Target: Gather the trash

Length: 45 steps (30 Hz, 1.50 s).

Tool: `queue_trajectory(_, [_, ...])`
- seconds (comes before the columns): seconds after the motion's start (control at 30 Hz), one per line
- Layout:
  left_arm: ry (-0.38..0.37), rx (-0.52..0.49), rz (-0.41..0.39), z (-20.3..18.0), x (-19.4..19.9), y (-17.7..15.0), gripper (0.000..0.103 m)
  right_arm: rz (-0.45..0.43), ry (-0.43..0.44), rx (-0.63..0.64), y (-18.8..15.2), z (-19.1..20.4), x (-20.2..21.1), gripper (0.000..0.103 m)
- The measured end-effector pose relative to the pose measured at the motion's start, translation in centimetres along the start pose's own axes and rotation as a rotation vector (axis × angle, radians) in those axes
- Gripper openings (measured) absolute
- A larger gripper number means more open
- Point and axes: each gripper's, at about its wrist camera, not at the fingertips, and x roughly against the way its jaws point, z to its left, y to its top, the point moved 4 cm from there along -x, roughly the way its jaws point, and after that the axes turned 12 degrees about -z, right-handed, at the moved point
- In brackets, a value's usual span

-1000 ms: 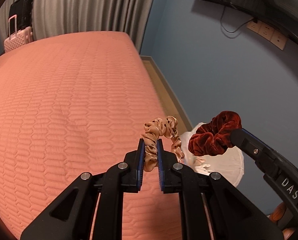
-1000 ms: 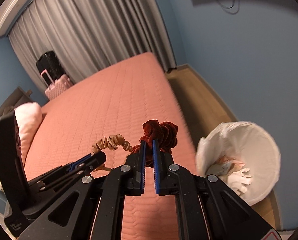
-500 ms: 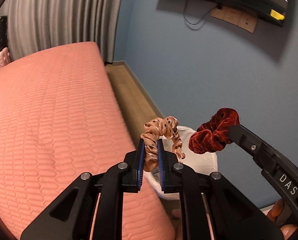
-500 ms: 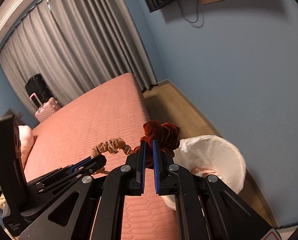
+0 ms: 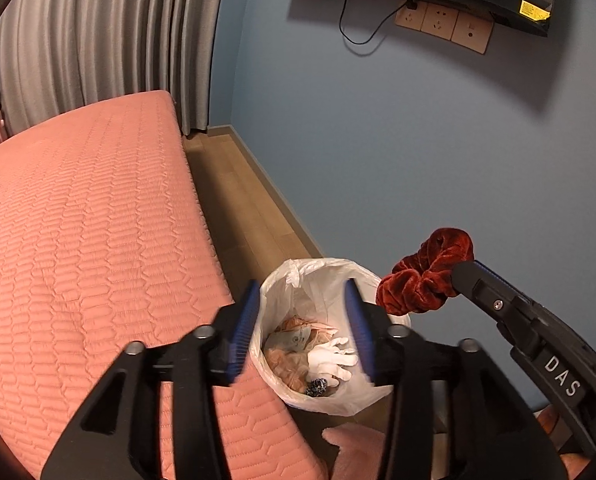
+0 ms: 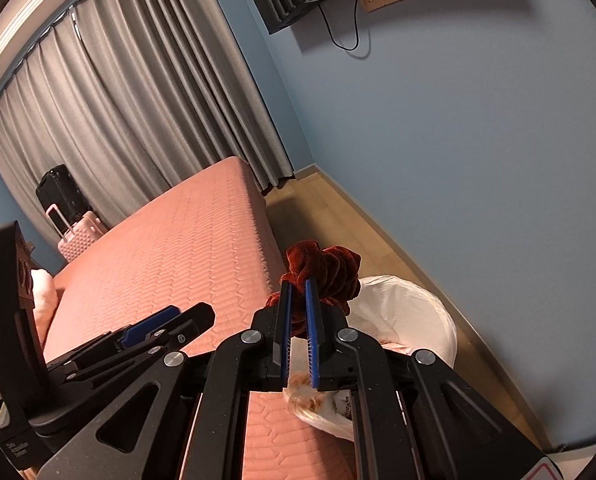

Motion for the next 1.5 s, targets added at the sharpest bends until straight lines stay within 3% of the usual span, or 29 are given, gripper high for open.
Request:
queue_trajectory(0.13, [0.014, 0.012, -0.009, 0.5, 0.1, 0.1, 0.054, 0.011, 0.003, 0.002, -0.1, 0.1, -0.8, 0.007])
queue_trajectory(0.23, [0.027, 0.024, -0.006, 0.9, 0.0, 0.1, 0.055, 0.02, 0.004, 0.008, -0.6, 0.4, -0.9, 0.013])
queue_trajectory(0.47, [0.049, 0.044, 0.002, 2.0, -0.1, -0.3, 0.056, 0.036, 0.012, 0.012, -0.8, 1.1, -1.7, 0.013])
queue_trajectory(0.7, [0.058, 0.056, 0.002, 2.6, 0.3, -0.6, 0.057, 0.047, 0.012, 0.037, -1.0, 2.0, -1.5, 0.025])
queue_trajectory(0.83, [0.073, 0.055, -0.01, 2.9, 0.9, -0.7, 0.062, 0.06, 0.01, 0.045, -1.2, 2.3, -1.4, 0.032])
queue_trajectory(1.03, [0.092, 0.064, -0.016, 3.7, 2.1, -1.3, 0.066, 0.076, 0.0, 0.07, -1.6, 2.6, -0.9, 0.035])
queue_trajectory(1.5, [0.195, 0.009, -0.062, 5.2, 5.2, -2.9, 0.087, 0.078, -0.042, 0.209, -3.7, 4.4, 1.6, 0.06])
